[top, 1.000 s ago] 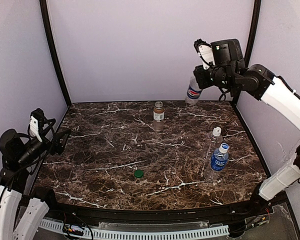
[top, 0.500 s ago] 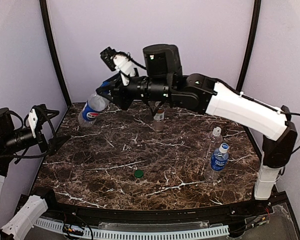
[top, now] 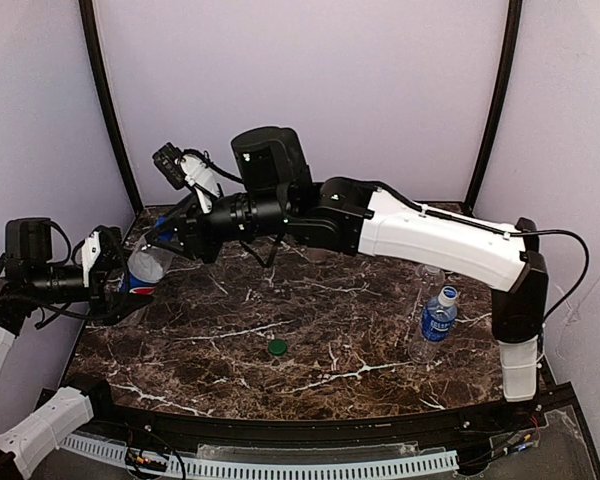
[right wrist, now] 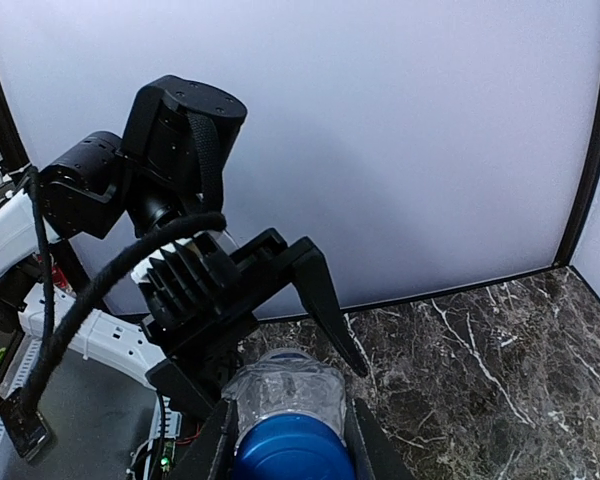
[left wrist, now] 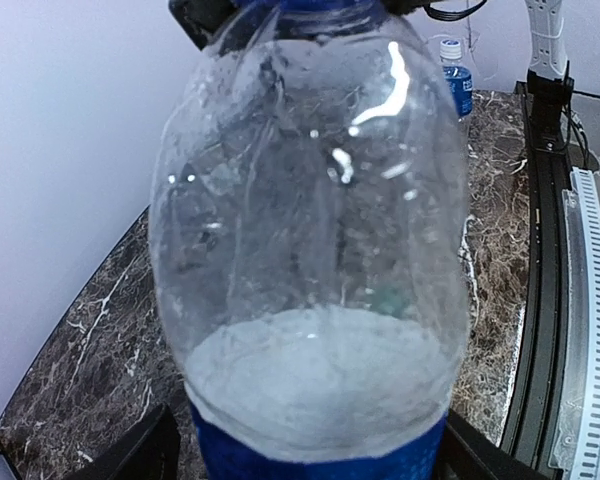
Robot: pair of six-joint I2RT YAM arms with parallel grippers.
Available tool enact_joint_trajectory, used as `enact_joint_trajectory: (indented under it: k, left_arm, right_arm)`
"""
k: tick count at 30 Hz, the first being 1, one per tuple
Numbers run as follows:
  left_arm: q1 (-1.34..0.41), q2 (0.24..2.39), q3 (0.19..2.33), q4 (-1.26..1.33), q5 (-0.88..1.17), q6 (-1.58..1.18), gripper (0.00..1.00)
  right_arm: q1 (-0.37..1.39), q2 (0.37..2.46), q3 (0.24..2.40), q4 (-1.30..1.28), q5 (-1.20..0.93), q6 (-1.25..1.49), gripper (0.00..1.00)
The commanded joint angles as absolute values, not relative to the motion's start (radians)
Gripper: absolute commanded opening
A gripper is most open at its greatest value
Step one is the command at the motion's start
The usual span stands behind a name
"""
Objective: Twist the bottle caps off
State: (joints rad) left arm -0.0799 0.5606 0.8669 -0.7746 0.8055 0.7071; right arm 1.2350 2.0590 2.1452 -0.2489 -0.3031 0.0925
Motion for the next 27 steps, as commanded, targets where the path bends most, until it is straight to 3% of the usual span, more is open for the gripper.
enact_joint_trajectory:
  k: [1, 4, 7, 8, 14, 16, 21, 27]
  left_arm:
    - [-0.13, 0.6, 0.86, -0.8, 0.784, 0.703, 0.79]
    - [-0.145, 0.607, 0.861, -0.77, 0.795, 0.663, 0.7]
    - [-0.146, 0.612, 0.874, -0.755, 0.804, 0.646, 0.54]
    - [-0.147, 0.611, 0.877, -0.754, 0.802, 0.646, 0.48]
    - [-0.148, 0.617, 0.906, -0.715, 0.766, 0.616, 0.43]
    - [-0.155, 0.627, 0.922, -0.686, 0.703, 0.627, 0.43]
    - [-0.218, 0.641, 0.929, -0.568, 0.321, 0.887, 0.42]
    - [-0.356, 0.652, 0.856, -0.144, -0.136, 1.174, 0.41]
  right_arm:
    - [1.229, 2.022, 2.115, -0.172, -0.341, 0.136, 0.0]
    - [1.223, 2.016, 2.096, -0.163, -0.341, 0.149, 0.0]
    - [1.21, 2.005, 2.07, -0.157, -0.335, 0.17, 0.0]
    - [1.203, 2.0, 2.059, -0.153, -0.336, 0.185, 0.05]
    - [1.157, 1.956, 1.982, -0.097, -0.407, 0.289, 0.8]
    - [1.148, 1.94, 1.966, -0.097, -0.41, 0.309, 0.95]
    - [1.126, 1.9, 1.92, -0.091, -0.383, 0.408, 0.98]
    - [1.118, 1.909, 1.917, -0.119, -0.216, 0.515, 0.91]
